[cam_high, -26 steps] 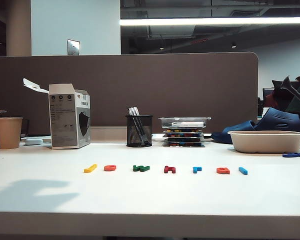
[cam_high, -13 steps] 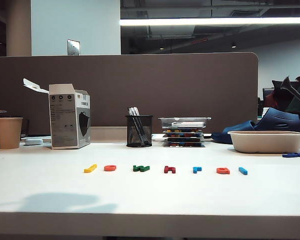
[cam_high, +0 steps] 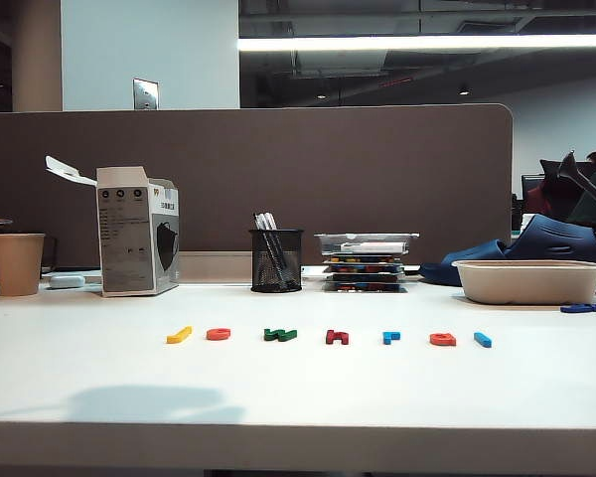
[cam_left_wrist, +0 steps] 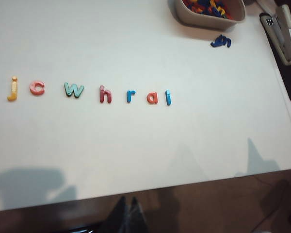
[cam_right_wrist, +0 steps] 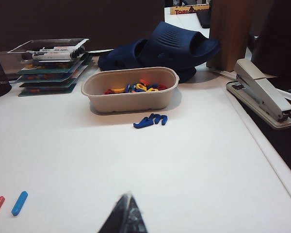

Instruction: Select the appropriate letters from the row of letter magnets placed on the table to arrange into the word "car".

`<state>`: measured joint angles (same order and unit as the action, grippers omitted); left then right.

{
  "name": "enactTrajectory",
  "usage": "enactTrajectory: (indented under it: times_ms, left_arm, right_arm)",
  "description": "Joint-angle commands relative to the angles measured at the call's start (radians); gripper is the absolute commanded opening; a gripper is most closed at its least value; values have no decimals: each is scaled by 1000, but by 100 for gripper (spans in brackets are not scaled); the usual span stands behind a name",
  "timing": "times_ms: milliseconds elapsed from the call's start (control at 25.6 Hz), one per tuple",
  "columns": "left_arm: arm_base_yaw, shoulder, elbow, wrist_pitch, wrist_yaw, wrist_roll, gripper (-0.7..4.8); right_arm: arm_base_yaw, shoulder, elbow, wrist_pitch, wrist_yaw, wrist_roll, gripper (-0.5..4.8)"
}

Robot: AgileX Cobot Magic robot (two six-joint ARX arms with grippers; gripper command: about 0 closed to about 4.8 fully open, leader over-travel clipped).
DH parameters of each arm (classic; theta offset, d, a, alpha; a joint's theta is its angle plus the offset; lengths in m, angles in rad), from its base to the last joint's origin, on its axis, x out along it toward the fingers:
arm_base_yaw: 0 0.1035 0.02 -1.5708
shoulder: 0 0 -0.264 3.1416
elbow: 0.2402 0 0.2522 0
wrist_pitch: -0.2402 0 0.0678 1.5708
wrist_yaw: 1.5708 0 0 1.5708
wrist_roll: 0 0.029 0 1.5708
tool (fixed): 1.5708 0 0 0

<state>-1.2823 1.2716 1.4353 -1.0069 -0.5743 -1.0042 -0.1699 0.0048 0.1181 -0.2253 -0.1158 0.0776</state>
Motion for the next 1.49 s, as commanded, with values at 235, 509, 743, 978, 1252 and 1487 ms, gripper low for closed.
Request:
enactTrajectory:
  times_ms: [235, 509, 743, 978, 1252, 1487]
  left_arm:
    - [0, -4, 2, 20, -58, 2, -6]
    - [0, -4, 2, -94, -177, 10, -5]
    - [0, -4, 2, -144, -237, 10, -5]
    - [0, -4, 2, -144, -233, 9, -5]
    - [0, -4, 2, -144, -233, 9, -5]
    - [0, -4, 2, -143, -234, 9, -5]
  right_arm:
    - [2, -5, 3, 16, 9, 1, -6]
    - [2, -5, 4, 16, 10, 1, -6]
    - [2, -5, 4, 17, 9, 2, -6]
    - [2, 5, 76, 14, 6, 8, -6]
    - [2, 335, 367, -63, -184, 6, -6]
    - [10, 739, 622, -66, -455, 8, -6]
